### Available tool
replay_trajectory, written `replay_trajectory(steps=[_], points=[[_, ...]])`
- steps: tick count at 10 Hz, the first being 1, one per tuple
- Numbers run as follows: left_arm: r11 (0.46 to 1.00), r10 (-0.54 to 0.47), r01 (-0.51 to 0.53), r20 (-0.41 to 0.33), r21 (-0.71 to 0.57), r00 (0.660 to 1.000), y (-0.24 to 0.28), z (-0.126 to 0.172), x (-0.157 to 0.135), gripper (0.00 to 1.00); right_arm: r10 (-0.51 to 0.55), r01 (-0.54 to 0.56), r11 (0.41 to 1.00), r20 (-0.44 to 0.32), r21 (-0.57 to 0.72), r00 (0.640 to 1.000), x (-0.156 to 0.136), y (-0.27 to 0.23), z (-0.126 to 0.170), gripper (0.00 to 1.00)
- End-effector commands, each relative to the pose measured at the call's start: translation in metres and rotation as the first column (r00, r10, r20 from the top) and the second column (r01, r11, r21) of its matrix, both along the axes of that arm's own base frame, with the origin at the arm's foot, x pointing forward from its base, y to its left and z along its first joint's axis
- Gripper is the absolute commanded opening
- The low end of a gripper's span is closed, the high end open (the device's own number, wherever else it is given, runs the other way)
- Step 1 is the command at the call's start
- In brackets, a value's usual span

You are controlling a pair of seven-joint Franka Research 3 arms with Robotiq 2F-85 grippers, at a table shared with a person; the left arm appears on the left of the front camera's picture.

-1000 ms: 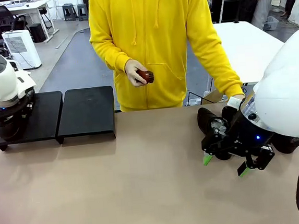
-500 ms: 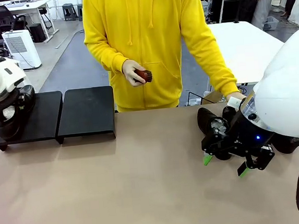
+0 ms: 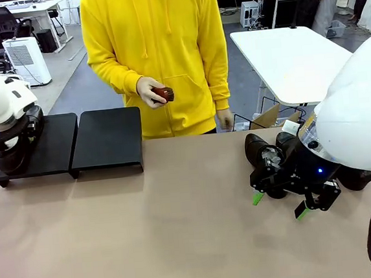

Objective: Organize the shoes by placing them on the stand.
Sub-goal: Place the Shoe from the middle of the table onto the Shoes Stand, then pick up one Shoe and place it in the middle of the table.

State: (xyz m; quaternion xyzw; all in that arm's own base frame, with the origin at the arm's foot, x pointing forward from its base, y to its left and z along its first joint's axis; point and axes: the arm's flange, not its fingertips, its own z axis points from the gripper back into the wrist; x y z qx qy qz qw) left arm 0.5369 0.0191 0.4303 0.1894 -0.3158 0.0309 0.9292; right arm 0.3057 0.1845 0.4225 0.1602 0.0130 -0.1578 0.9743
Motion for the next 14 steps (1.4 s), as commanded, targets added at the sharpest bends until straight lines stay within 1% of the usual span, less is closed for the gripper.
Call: replay_trajectory(steps=[1, 8, 9, 10, 11, 12, 13, 14], points=[[1.000, 0.003, -0.003, 0.003, 0.012, 1.000, 0.001, 0.006, 0.001, 1.00, 0.013, -0.013, 1.000, 0.006, -0.008, 1.000, 0.001, -0.002, 0.001, 1.00], [1.000, 0.003, -0.003, 0.003, 0.012, 1.000, 0.001, 0.006, 0.001, 1.00, 0.013, -0.013, 1.000, 0.006, -0.008, 1.000, 0.001, -0.002, 0.001, 1.00], [1.000, 0.000, 0.000, 0.003, 0.001, 1.000, 0.000, 0.002, 0.001, 1.00, 0.013, -0.013, 1.000, 0.006, -0.008, 1.000, 0.001, -0.002, 0.001, 1.00], [0.999, -0.021, 0.024, 0.094, -0.026, 0.995, -0.008, 0.036, -0.020, 1.00, 0.013, -0.013, 1.000, 0.006, -0.008, 1.000, 0.001, -0.002, 0.001, 1.00], [0.997, -0.057, 0.062, 0.146, -0.035, 0.988, -0.016, 0.062, -0.040, 1.00, 0.013, -0.013, 1.000, 0.006, -0.008, 1.000, 0.001, -0.002, 0.001, 1.00], [0.991, -0.096, 0.106, 0.123, -0.084, 0.988, -0.028, 0.076, -0.062, 1.00, 0.013, -0.013, 1.000, 0.006, -0.008, 1.000, 0.001, -0.002, 0.001, 1.00], [0.977, -0.154, 0.157, 0.032, -0.146, 0.988, -0.042, 0.082, -0.083, 1.00, 0.013, -0.013, 1.000, 0.006, -0.008, 1.000, 0.001, -0.002, 0.001, 1.00], [0.949, -0.245, 0.228, -0.053, -0.220, 0.968, -0.056, 0.085, -0.104, 1.00, 0.013, -0.013, 1.000, 0.006, -0.008, 1.000, 0.001, -0.002, 0.001, 1.00]])
